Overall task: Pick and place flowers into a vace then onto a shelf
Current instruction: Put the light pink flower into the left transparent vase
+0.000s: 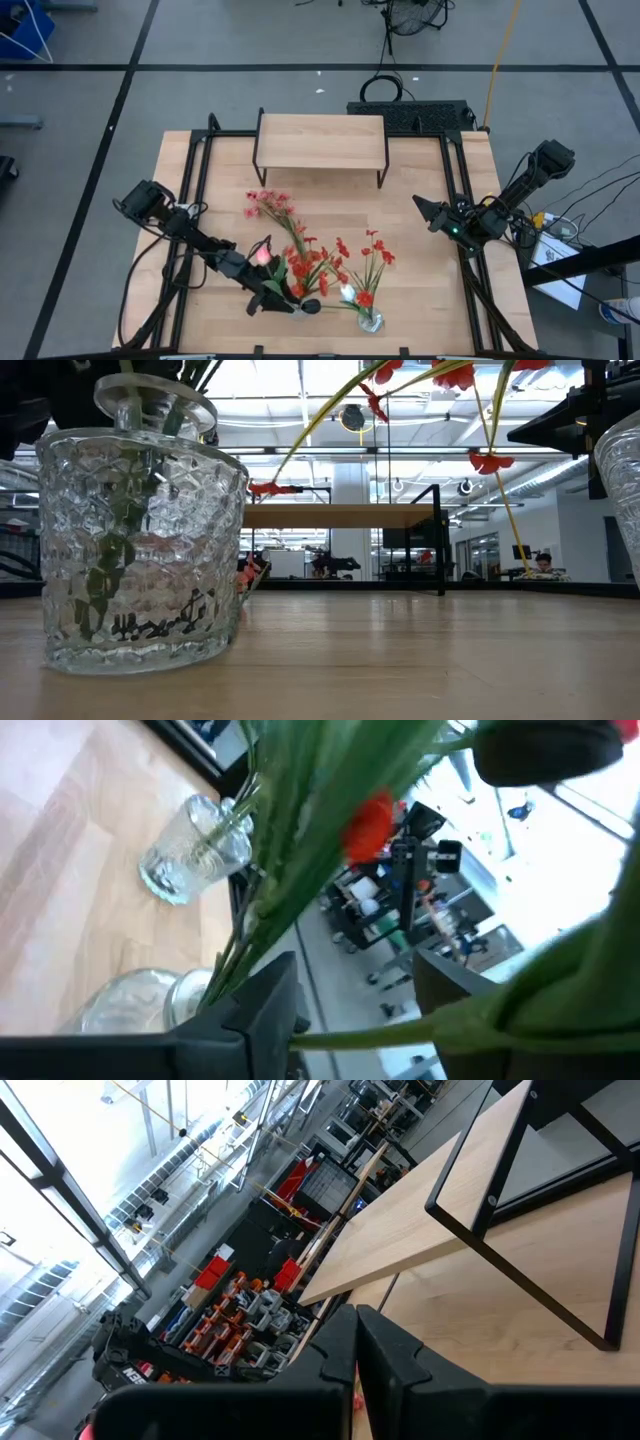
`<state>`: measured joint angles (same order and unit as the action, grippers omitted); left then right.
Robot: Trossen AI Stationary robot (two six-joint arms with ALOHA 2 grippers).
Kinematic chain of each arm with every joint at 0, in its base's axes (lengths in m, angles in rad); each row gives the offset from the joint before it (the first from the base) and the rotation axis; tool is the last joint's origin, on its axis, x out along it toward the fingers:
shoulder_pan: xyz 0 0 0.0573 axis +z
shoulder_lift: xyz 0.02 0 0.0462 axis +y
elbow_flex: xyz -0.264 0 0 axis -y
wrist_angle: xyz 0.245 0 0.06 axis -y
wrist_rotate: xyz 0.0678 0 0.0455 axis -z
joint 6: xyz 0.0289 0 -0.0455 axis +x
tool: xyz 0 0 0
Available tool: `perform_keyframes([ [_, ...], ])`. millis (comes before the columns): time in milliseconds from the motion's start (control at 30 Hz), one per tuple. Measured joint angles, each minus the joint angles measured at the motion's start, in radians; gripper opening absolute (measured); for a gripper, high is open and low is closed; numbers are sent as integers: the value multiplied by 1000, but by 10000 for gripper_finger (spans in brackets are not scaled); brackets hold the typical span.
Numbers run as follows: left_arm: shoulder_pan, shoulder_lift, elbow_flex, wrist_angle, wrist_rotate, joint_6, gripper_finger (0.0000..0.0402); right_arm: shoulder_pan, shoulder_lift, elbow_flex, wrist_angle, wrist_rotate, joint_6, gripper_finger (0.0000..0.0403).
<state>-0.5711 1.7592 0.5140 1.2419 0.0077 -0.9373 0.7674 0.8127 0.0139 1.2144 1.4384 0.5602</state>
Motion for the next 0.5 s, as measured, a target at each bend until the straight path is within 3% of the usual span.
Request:
perform_keyframes([
  [333,-74,0,-8,-12,-94,130,216,0,0,0,0,0,0,4],
  [500,-88,0,-8,-13,-148,310,198,0,0,0,0,0,0,4],
])
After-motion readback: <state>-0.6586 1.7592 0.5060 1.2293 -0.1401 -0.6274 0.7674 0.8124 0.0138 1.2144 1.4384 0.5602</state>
